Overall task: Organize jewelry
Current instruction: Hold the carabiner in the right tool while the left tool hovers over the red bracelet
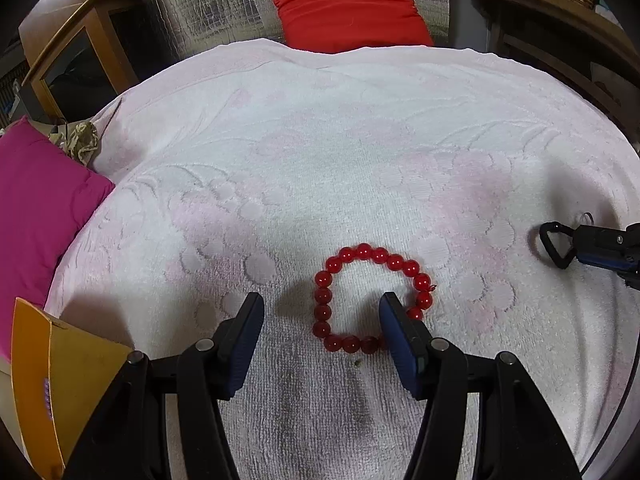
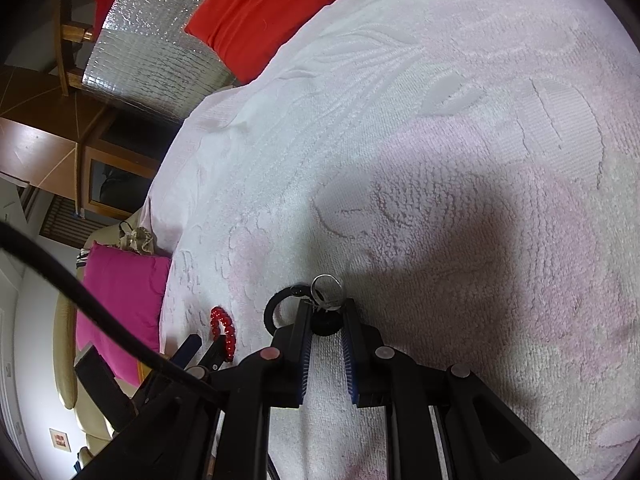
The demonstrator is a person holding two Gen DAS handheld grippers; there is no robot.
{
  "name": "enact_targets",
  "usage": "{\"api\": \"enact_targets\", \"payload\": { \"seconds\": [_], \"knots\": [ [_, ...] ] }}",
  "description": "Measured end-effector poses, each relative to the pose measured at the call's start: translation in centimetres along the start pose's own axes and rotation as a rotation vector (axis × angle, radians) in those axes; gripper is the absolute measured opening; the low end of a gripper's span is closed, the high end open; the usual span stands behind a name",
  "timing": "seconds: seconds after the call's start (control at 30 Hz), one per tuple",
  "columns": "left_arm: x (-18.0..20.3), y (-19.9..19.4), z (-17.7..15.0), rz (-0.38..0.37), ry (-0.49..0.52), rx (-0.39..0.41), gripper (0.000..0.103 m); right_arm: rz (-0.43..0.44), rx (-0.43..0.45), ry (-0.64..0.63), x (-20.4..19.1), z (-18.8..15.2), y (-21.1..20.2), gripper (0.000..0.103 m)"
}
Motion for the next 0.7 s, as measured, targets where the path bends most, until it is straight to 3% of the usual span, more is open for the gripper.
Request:
{"api": "enact_targets", "payload": {
  "seconds": [0.7],
  "knots": [
    [0.46, -0.30, -0.14, 0.006, 0.018, 0.007, 0.061, 0.001, 0.002, -0.004, -0.08, 0.03, 0.06, 0.017]
  ]
}}
Point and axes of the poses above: each gripper's, at about its wrist camera, not at the fingertips, and y roughly the way its jaws point, x to its right, z to its top, the point moved 1 cm from there along y, roughly the way its jaws point, and after that the axes turned 4 degrees about -x, right-handed, at the moved point
